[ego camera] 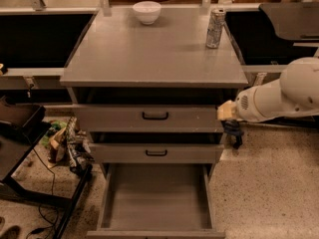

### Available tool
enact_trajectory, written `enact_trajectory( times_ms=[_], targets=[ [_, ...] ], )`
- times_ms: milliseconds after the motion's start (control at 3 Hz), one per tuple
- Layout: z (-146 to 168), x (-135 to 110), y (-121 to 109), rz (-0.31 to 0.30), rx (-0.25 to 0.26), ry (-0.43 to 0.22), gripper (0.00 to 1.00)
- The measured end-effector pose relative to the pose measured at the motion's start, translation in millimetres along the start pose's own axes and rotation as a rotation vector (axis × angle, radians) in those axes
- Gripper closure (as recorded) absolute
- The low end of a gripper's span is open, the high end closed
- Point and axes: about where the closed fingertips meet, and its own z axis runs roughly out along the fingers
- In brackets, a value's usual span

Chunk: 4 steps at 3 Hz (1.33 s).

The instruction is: Place rxbar blueberry into bottom drawer

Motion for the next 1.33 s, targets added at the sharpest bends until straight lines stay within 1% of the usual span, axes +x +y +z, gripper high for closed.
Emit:
enact_trajectory(
  times_ms=[333,667,1000,1333],
  targets=[
    [40.2,10.1,-9.7,-0.005,-0.068,0.033,1.00],
    [40.3,10.2,-9.7,-0.005,-0.069,0.034,1.00],
    [74.9,30.9,-2.9,0.013,-0.128,0.074,1.00],
    [138.5,80.1,-3.7,0.064,-0.196,0.138,1.00]
  ],
)
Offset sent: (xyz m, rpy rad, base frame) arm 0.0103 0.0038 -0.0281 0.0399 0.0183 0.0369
